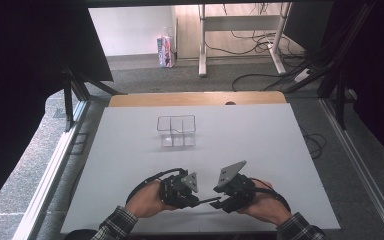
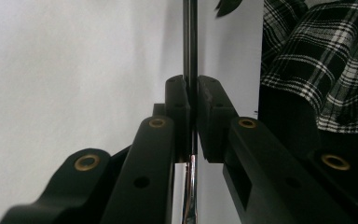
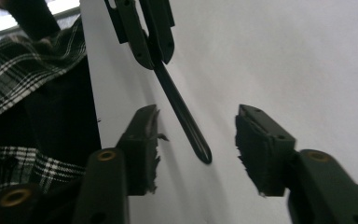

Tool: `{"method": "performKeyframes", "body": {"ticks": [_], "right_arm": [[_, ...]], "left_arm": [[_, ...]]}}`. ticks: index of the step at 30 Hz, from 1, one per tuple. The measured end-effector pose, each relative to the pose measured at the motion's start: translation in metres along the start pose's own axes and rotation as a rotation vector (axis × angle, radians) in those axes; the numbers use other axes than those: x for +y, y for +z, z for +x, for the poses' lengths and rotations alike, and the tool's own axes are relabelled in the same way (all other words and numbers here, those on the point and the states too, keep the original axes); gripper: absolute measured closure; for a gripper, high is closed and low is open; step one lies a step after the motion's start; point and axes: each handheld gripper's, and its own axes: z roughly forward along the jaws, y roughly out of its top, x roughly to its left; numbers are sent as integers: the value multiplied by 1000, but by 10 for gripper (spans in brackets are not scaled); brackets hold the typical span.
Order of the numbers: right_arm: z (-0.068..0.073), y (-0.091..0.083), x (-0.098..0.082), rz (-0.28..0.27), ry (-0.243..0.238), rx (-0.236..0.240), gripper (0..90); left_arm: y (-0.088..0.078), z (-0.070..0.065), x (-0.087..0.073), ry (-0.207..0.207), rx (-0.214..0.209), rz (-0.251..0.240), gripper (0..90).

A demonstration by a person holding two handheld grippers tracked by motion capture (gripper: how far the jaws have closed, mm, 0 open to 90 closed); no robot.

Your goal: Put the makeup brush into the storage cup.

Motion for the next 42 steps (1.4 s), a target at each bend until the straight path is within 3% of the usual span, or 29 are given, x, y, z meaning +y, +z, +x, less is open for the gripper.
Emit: {"method": "performKeyframes", "body": {"ticks": [6, 9, 12, 14, 15, 16, 17, 19, 21, 23, 24, 30, 31, 32, 36, 37, 38, 39, 42], "right_arm": [[2, 9, 4, 51, -88, 32, 664], [2, 10, 4, 67, -112, 40, 718], [4, 12, 4, 92, -141, 89, 819], [6, 14, 3, 98, -161, 100, 830], [6, 14, 2, 95, -148, 100, 831], [4, 13, 2, 98, -144, 90, 831], [4, 13, 2, 98, -144, 90, 831], [1, 10, 0, 83, -114, 82, 832], [0, 7, -1, 83, -107, 64, 832], [0, 6, -1, 76, -99, 60, 832], [0, 4, -1, 64, -91, 39, 832], [-2, -3, -6, 27, -28, -18, 832], [-2, -3, -6, 27, -28, -18, 832], [-3, -5, -7, 11, -5, -44, 831], [-5, -10, -11, -16, 13, -95, 831], [-5, -11, -11, -23, 17, -108, 831], [-5, -12, -12, -32, 19, -122, 831], [-5, -12, -12, -32, 19, -122, 831], [-5, -15, -14, -59, 31, -166, 831]], "left_arm": [[2, -3, 3, 17, -4, 7, 840], [3, -3, 3, 21, -5, 12, 840], [5, -5, 4, 28, -4, 12, 820], [4, -3, 3, 26, 15, 3, 807], [4, -3, 3, 26, 15, 3, 805], [1, -1, 1, 1, 51, -24, 775], [1, -1, 1, 1, 51, -24, 725], [-7, 4, -4, -44, 93, -57, 637], [-11, 7, -8, -83, 104, -98, 540], [-13, 7, -9, -94, 113, -105, 511], [-15, 8, -12, -120, 132, -122, 420], [-23, 12, -23, -203, 182, -173, 208], [-23, 12, -23, -203, 182, -173, 180], [-26, 13, -26, -232, 198, -189, 160], [-31, 16, -35, -309, 210, -236, 60], [-31, 16, -35, -309, 210, -236, 52], [-32, 18, -40, -350, 224, -256, 42], [-32, 18, -40, -350, 224, -256, 38], [-31, 20, -47, -405, 248, -288, 31]]}}
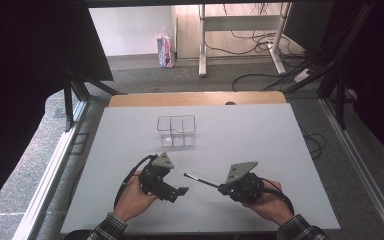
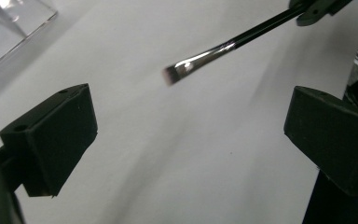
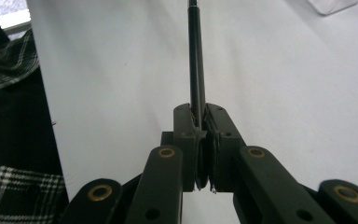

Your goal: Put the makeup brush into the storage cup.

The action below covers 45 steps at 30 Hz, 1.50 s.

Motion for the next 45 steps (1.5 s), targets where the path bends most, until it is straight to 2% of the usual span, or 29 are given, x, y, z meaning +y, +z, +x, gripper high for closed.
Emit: {"method": "performKeyframes", "body": {"ticks": [2, 3, 5, 6, 7, 11, 13, 15, 18, 19, 20, 21, 22, 23, 24, 26, 27, 29, 31, 32, 35, 36, 42, 43, 45], "right_arm": [[0, -1, -1, -13, 9, -18, 831], [0, -1, -1, -13, 9, -18, 831], [0, -2, -1, -33, 19, -49, 831], [-1, -3, -2, -40, 29, -56, 830], [-1, -4, -2, -49, 38, -66, 830], [-2, -6, -2, -81, 63, -78, 830], [-1, -7, -2, -113, 77, -94, 830], [-1, -8, -3, -125, 80, -101, 830], [1, -10, -3, -182, 101, -128, 830], [1, -10, -3, -182, 101, -128, 830], [1, -11, -4, -195, 101, -136, 830], [2, -11, -4, -226, 103, -150, 830], [3, -11, -4, -236, 106, -155, 830], [3, -11, -4, -236, 106, -155, 830], [5, -10, -4, -261, 110, -174, 830], [7, -8, -4, -294, 120, -182, 830], [7, -8, -4, -294, 120, -182, 830], [11, -5, -3, -344, 126, -180, 830], [13, -2, -1, -363, 120, -176, 830], [15, -1, 0, -372, 115, -178, 830], [19, 1, 2, -386, 102, -178, 830], [22, 3, 4, -402, 93, -183, 830], [26, 6, 7, -439, 84, -182, 829], [26, 6, 7, -439, 84, -182, 829], [27, 7, 7, -452, 89, -175, 829]], "left_arm": [[0, 3, -3, -26, -6, -21, 31], [0, 3, -3, -26, -6, -21, 31], [0, 8, -6, -63, -48, -43, 34], [1, 12, -9, -100, -86, -67, 37], [1, 14, -10, -106, -97, -72, 36], [0, 16, -13, -114, -106, -88, 38], [0, 17, -14, -143, -135, -105, 37], [0, 17, -14, -149, -138, -116, 37], [-2, 18, -13, -175, -143, -158, 37], [-2, 18, -13, -175, -143, -158, 37], [-2, 18, -12, -184, -149, -171, 37], [-3, 20, -12, -210, -160, -189, 36], [-3, 20, -12, -210, -160, -189, 36], [-4, 20, -11, -226, -177, -198, 36], [-6, 21, -10, -243, -194, -200, 38], [-8, 20, -7, -249, -203, -207, 40], [-8, 20, -7, -249, -203, -207, 39], [-10, 19, -4, -251, -231, -230, 37], [-11, 18, -3, -250, -235, -239, 33], [-12, 18, 0, -247, -256, -263, 32], [-13, 17, 2, -251, -275, -275, 44], [-13, 16, 4, -254, -298, -289, 58], [-12, 14, 6, -255, -332, -303, 203], [-12, 14, 7, -256, -343, -302, 203], [-9, 14, 8, -261, -373, -307, 281]]}}
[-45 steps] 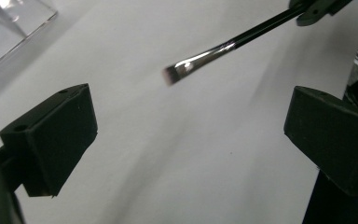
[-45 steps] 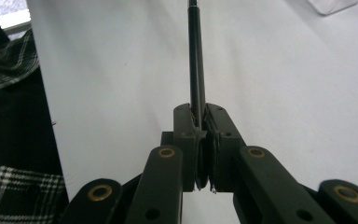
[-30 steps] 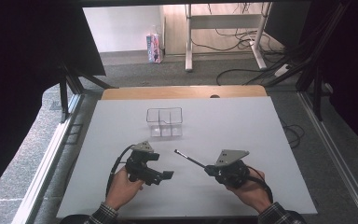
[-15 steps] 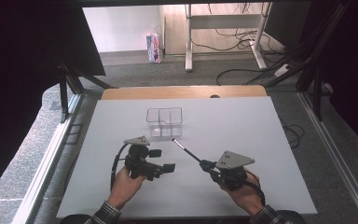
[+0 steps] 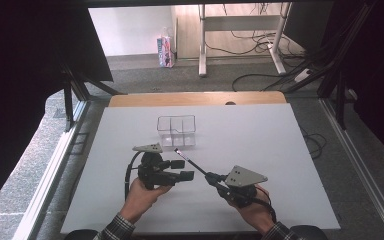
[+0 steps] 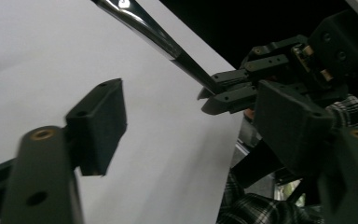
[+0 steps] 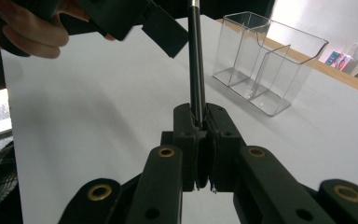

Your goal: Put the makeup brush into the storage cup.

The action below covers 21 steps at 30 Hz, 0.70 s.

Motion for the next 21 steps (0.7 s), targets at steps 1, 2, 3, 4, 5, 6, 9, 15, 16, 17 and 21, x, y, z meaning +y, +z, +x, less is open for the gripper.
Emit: {"method": "performKeyframes", "body": {"ticks": [1, 2, 3, 4, 5, 6, 9, 15, 16, 17, 21], "right_arm": [[1, 0, 0, -4, 5, 3, 828], [1, 1, 0, -7, 8, 9, 828], [1, 1, 0, -11, 11, 12, 828], [1, 1, 0, -11, 11, 12, 828], [2, 2, 0, -16, 13, 19, 828], [2, 2, 0, -16, 13, 19, 828], [4, 3, 1, -28, 16, 29, 827], [5, 4, 1, -28, 14, 37, 826], [6, 5, 1, -35, 17, 45, 826], [6, 5, 1, -35, 17, 48, 826], [5, 6, 1, -40, 19, 59, 824]], "left_arm": [[1, 0, 0, -1, -6, -1, 299], [1, 0, 0, -1, -13, -4, 323], [2, 0, 0, -2, -21, -5, 349], [2, 0, 0, -2, -21, -5, 368], [3, 1, 0, -5, -30, -10, 384], [3, 1, 0, -5, -30, -10, 408], [3, 2, 0, -17, -49, -25, 475], [3, 5, -1, -41, -103, -46, 583], [3, 6, -2, -48, -111, -51, 621], [3, 7, -2, -51, -118, -52, 643], [2, 8, -4, -64, -131, -67, 757]]}}
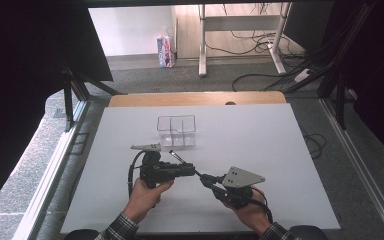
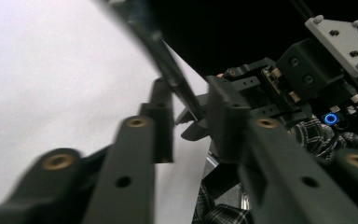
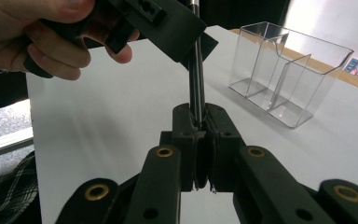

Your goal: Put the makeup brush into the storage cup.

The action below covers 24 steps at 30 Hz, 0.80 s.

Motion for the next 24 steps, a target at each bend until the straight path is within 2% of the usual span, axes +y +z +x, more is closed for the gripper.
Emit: {"method": "performKeyframes", "body": {"ticks": [1, 2, 3, 5, 7, 12, 13, 14, 15, 16, 19, 20, 24], "right_arm": [[0, 0, 0, 1, 0, 2, 823], [0, 0, 0, 0, -1, 5, 822], [0, 1, 0, 2, 1, 7, 819], [0, 1, 0, 8, -2, 7, 819], [-1, 2, 0, 20, 6, 14, 793], [-7, 3, 0, 51, 59, 37, 534], [-7, 3, 0, 51, 59, 37, 534], [-9, 4, 0, 71, 78, 42, 461], [-9, 4, 0, 71, 78, 42, 461], [-11, 5, -1, 90, 91, 49, 400], [-12, 6, -1, 109, 102, 51, 363], [-13, 6, -2, 119, 112, 57, 337], [-15, 7, -2, 133, 128, 71, 297]], "left_arm": [[0, 0, 0, 0, 0, 0, 787], [-1, 4, -2, -41, -56, -28, 810], [-1, 5, -2, -52, -77, -34, 832], [0, 5, -3, -50, -72, -34, 838], [-1, 3, -2, -37, -47, -26, 839], [-8, 3, -1, -15, 21, -22, 838], [-8, 3, -1, -15, 21, -22, 838], [-10, 3, -1, -7, 50, -10, 838], [-10, 3, -1, -7, 50, -10, 838], [-10, 2, -1, 0, 67, -2, 838], [-11, 3, -2, 4, 91, 8, 838], [-11, 2, -2, 12, 110, 19, 838], [-11, 2, -2, 24, 131, 27, 838]]}}
